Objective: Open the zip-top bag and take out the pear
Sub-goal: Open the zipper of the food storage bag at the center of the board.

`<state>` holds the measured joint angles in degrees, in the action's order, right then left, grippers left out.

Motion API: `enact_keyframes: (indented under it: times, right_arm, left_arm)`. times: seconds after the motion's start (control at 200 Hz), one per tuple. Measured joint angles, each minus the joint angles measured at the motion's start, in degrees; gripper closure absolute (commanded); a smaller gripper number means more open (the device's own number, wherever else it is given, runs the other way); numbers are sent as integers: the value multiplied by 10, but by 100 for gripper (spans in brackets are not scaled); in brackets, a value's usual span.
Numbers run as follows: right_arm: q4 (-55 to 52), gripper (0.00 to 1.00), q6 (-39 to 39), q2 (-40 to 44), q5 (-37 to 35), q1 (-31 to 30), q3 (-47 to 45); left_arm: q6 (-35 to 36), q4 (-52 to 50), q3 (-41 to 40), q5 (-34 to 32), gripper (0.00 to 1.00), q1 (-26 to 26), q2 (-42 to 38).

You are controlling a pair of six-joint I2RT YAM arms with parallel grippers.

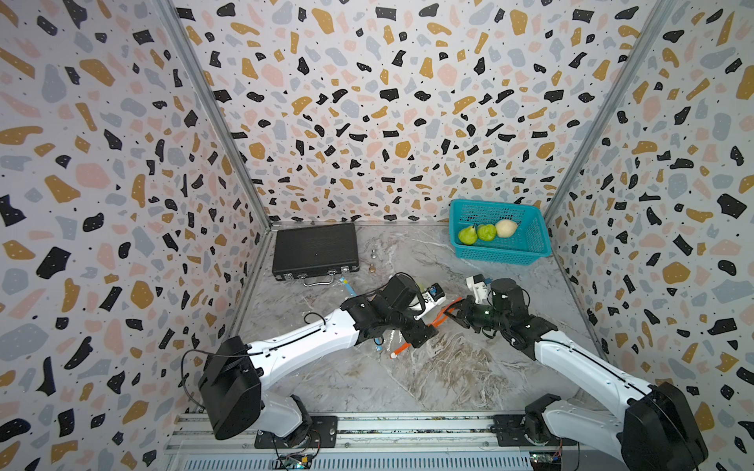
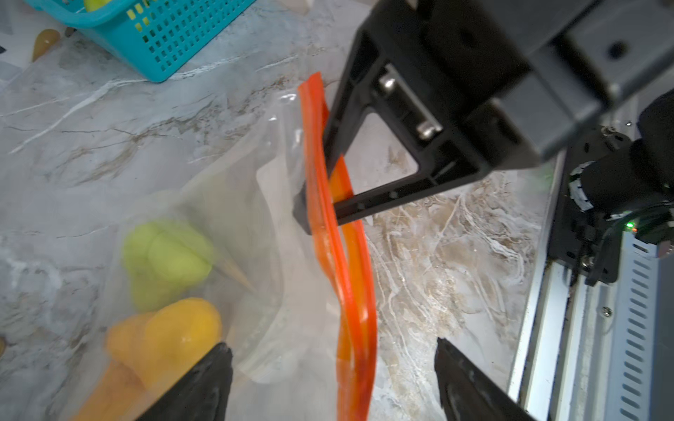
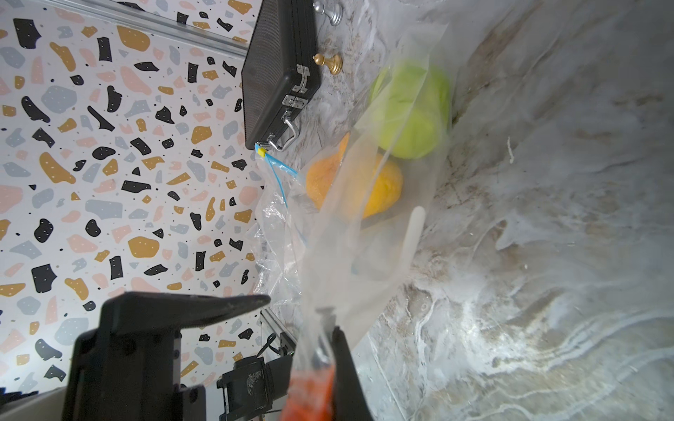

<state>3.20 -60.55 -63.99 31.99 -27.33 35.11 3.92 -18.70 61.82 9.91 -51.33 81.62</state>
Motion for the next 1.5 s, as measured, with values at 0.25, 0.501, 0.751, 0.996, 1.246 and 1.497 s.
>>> enact_keyframes:
  times: [0.25, 0.501, 0.751, 0.996, 1.246, 1.497]
  right_arm:
    - [1, 100, 1, 16, 10, 0, 0]
    - [2, 100, 1, 17, 15, 0, 0]
    - [2, 100, 1, 17, 18, 0, 0]
    - [2, 100, 1, 22, 21, 0, 0]
    - [2, 100, 1, 24, 24, 0, 0]
    - [3, 100, 1, 25, 25, 0, 0]
  left_arm:
    - [-10, 19, 1, -7, 23, 13, 16]
    - [-21, 26, 1, 2, 23, 13, 25]
    - [-35, 28, 18, 0, 23, 13, 26]
    - [-42, 29, 36, -23, 24, 13, 40]
    - [-47, 23, 36, -32, 22, 13, 53]
    - [-67, 25, 27, -30, 17, 13, 8]
